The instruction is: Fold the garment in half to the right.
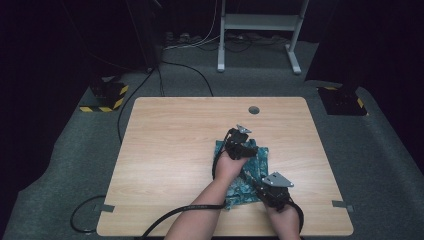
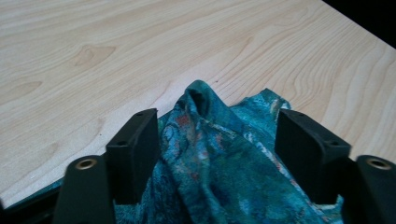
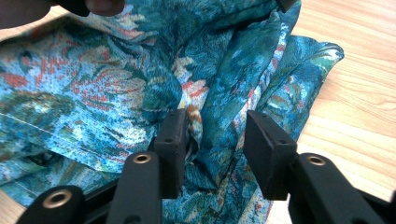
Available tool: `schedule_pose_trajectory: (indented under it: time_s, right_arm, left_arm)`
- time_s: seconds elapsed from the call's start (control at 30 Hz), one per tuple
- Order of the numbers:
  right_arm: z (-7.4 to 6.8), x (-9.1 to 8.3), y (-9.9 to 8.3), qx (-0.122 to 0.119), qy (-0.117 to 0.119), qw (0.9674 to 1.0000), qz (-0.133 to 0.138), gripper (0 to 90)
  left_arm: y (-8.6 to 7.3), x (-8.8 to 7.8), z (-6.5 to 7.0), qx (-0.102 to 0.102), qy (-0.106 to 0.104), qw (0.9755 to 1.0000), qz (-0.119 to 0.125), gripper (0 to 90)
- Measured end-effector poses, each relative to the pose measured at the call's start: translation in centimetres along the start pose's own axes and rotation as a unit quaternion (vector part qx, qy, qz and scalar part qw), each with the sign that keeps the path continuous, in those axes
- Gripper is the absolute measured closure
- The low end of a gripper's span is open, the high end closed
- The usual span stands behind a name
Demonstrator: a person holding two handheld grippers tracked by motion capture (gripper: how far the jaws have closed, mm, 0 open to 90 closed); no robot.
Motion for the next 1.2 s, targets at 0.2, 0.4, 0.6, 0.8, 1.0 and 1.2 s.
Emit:
schedule_pose_trajectory:
  time_s: [0.2,0.4,0.6,0.8,1.0,1.2]
  right_arm:
    - [0.2,-0.5,0.4,0.002,0.002,1.0,0.007,54.4]
    - [0.7,-1.3,1.4,0.007,0.003,0.9997,0.024,48.0]
    - [0.6,-1.3,2.2,0.007,0.008,0.9995,0.03,44.2]
    - [0.0,-0.7,2.8,0.002,0.014,0.9995,0.029,40.3]
    - [-0.7,0.1,3.2,-0.005,0.024,0.9994,0.023,38.8]
    - [-1.3,1.6,3.2,-0.014,0.031,0.9994,0.005,39.5]
  left_arm:
    - [0.3,-1.0,0.1,0.002,-0.009,0.9998,0.015,20.8]
    - [0.0,-2.2,-0.4,0.009,-0.01,0.9997,0.021,16.3]
    - [-0.6,-3.6,-1.5,0.003,-0.015,0.9993,0.033,12.4]
    - [-1.9,-5.0,-2.8,0.0,-0.013,0.9991,0.04,9.3]
    - [-3.6,-6.2,-3.6,-0.004,-0.008,0.999,0.045,6.4]
    - [-5.5,-7.1,-4.1,-0.006,-0.007,0.9988,0.048,5.3]
Point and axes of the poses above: each handheld gripper's, and its own axes: x roughly forward along the jaws, y roughly out of its top, z roughly to its right, the point moved 5 cm from there along x, roughly forward along the jaws, and after that the axes turned 3 degrees about -z, right-handed, at the moved point
